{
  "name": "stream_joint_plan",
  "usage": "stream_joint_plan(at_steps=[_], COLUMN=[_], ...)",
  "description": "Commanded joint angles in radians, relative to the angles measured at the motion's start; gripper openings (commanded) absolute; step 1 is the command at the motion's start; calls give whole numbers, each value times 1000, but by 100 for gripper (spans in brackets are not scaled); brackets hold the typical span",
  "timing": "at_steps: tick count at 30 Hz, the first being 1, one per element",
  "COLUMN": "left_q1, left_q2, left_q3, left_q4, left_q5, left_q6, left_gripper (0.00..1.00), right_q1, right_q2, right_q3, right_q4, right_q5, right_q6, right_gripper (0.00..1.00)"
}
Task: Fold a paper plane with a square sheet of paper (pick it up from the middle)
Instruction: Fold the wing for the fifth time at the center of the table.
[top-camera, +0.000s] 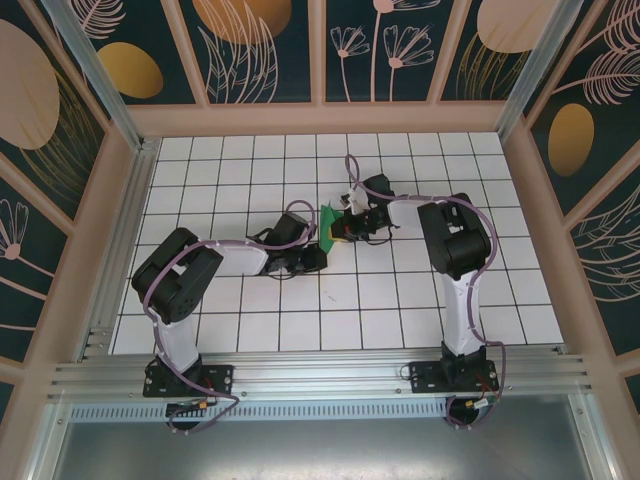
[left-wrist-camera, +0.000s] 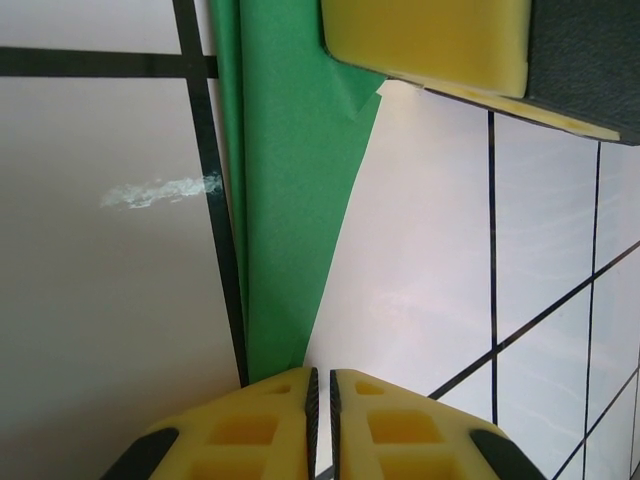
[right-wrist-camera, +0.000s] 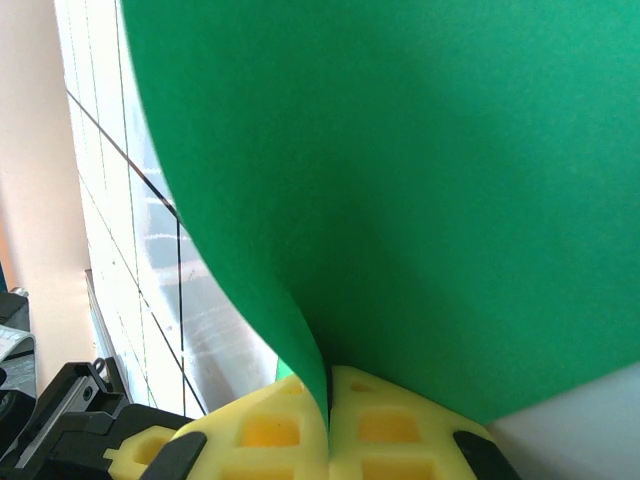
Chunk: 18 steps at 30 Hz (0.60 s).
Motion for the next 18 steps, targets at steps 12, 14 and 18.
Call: stream_joint_plan(at_steps=[12,14,18], left_q1=[29,31,31], left_q2=[-180,-153,-98], left_q3=[-106,-106,-99], left_q4=[216,231,242], left_q5=[-38,-35,-59], left_q6=[-127,-138,-146], left_gripper=[19,19,18], right_q1=[5,6,6], right_q2=[77,77,78], right_q3=[0,-1,1], right_q4=[18,18,14], right_q5=[128,127,127], right_q6=[-12,-14,-15], right_gripper=[0,0,0])
